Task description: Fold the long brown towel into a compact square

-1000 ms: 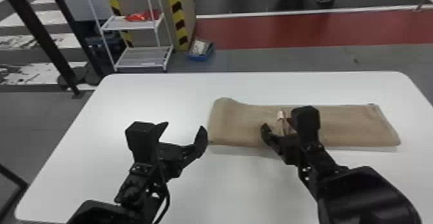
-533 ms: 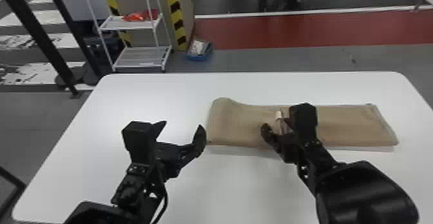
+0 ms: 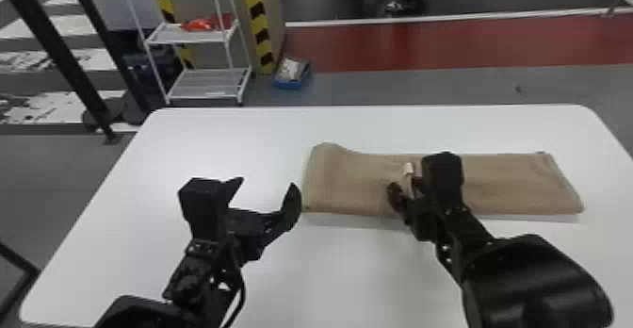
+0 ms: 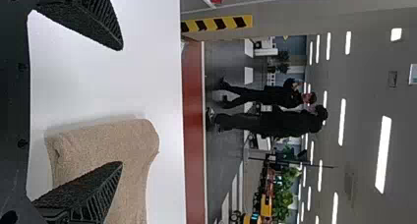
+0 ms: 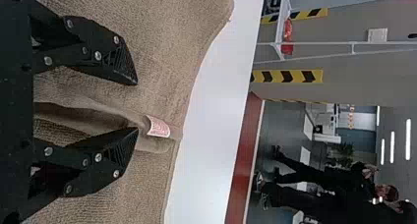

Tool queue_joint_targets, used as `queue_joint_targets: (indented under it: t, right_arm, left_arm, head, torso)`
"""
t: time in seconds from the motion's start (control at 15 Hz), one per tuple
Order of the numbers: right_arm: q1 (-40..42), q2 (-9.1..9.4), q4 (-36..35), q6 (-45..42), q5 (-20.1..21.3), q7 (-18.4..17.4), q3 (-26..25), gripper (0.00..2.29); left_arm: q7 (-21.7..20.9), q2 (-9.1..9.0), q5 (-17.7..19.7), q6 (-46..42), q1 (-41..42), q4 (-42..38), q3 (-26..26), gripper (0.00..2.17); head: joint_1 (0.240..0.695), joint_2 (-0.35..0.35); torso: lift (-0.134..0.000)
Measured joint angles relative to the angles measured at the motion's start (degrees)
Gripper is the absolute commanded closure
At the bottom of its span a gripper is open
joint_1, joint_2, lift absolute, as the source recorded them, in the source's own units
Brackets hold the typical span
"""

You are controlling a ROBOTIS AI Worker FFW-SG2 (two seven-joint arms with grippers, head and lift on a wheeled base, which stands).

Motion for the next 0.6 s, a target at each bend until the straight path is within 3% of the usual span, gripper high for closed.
queue_joint_targets:
  t: [0.13,0.27,0.6]
  right_arm:
    - [-0.05,0.0,-0.03,0.08,-0.05,0.22,0.14,0.83]
    - [-0.06,0.0,-0.07,-0.23,-0.07,0.24,0.3,1.21]
    - [0.41,0.0,-1.79,-1.97,0.06,0.63,1.01,1.21]
  left_arm:
    - [0.0,0.0,0.0,0.0,-0.05,0.0,0.06,0.04]
    - [0.0,0.0,0.0,0.0,-0.04,0.0,0.07,0.04]
    - [0.0,0.0,-0.04,0.15,-0.17,0.0,0.02,0.04]
  head:
    - [0.695,0.131]
    - [0.695,0.134]
    - [0.695,0.142]
  torso:
    - [-0.12]
    - [-0.12]
    - [-0.12]
